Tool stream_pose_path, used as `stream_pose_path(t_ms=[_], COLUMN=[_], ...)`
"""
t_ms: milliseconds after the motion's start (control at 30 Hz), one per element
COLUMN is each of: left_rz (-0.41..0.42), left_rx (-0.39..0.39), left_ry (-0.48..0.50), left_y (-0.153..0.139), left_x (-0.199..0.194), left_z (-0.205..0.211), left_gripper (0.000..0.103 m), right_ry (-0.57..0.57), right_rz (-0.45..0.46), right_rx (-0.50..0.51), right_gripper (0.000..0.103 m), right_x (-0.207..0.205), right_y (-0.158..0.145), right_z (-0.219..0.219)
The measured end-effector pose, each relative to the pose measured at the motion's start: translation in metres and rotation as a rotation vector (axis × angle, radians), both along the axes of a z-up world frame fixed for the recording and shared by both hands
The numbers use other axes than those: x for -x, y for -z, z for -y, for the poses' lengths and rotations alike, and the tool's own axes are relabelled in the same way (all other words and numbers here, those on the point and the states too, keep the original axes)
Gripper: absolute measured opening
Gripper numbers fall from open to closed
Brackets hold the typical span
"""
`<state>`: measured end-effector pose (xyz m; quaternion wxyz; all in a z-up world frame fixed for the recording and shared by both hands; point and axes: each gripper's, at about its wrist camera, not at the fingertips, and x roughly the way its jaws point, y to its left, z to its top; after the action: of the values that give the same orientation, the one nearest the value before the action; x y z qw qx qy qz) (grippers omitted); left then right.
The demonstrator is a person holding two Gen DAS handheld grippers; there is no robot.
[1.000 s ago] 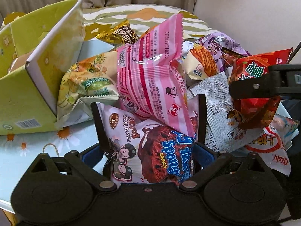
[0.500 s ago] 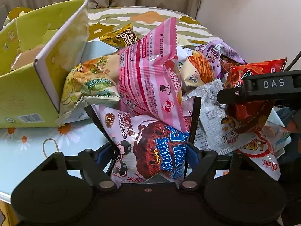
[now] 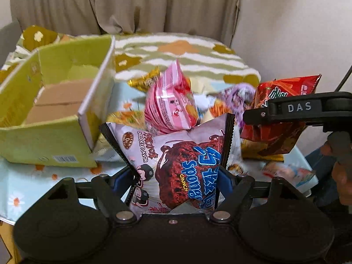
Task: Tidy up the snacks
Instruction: 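Carry both bags over the cardboard box and release them inside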
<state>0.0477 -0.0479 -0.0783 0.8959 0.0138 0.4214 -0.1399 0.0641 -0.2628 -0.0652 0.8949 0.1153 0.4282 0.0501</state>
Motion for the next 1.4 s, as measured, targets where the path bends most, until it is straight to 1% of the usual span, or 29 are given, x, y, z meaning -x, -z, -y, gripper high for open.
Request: stream_pose_path(t_ms=[200, 333, 433, 600, 667, 767, 900, 1033, 1100, 1200, 1300, 1400], left_rz=[0.07, 0.126, 0.168, 0.238, 0.237, 0.223, 0.183, 0.121, 0.105, 0.092, 0.05, 0.02], left_rx=[0.014, 0.001, -0.031, -0.049, -0.053, -0.048, -0.048, -0.033, -0.053, -0.114, -0.102, -0.096], left_ry=[-0.086, -0.152, -0.198, -0.244, -0.248, -0.236, -0.204, -0.156, -0.126, -0.071, -0.015, 0.005], left_y=[-0.034, -0.057, -0.074, -0.097, -0.103, -0.108, -0.103, -0.088, -0.078, -0.058, -0.04, -0.028], left_x=[0.011, -0.001, -0.017, -0.058, -0.078, -0.111, -0.161, -0.209, -0.23, -0.258, -0.28, -0.294], left_z=[-0.018, -0.035, -0.054, -0.1, -0.119, -0.148, -0.178, -0.203, -0.208, -0.207, -0.209, -0.21], left_gripper=[0.082, 0.082, 0.082, 0.082, 0.082, 0.083, 0.083, 0.083, 0.083, 0.083, 0.084, 0.09], right_ry=[-0.056, -0.113, -0.147, -0.18, -0.183, -0.178, -0.162, -0.131, -0.11, -0.069, -0.026, 0.009], right_rz=[0.07, 0.12, 0.153, 0.215, 0.232, 0.23, 0.207, 0.182, 0.167, 0.145, 0.122, 0.103], right_rx=[-0.008, -0.008, -0.004, -0.001, -0.001, -0.022, -0.043, -0.037, -0.028, -0.001, 0.015, 0.026], right_gripper=[0.088, 0.088, 0.088, 0.088, 0.088, 0.088, 0.088, 0.088, 0.088, 0.088, 0.088, 0.088], right_x=[-0.005, -0.017, -0.03, -0.059, -0.073, -0.097, -0.131, -0.163, -0.175, -0.191, -0.202, -0.21], right_y=[-0.033, -0.052, -0.063, -0.086, -0.094, -0.1, -0.103, -0.102, -0.097, -0.09, -0.081, -0.074], right_z=[-0.007, -0.019, -0.034, -0.069, -0.086, -0.114, -0.152, -0.192, -0.207, -0.228, -0.239, -0.246])
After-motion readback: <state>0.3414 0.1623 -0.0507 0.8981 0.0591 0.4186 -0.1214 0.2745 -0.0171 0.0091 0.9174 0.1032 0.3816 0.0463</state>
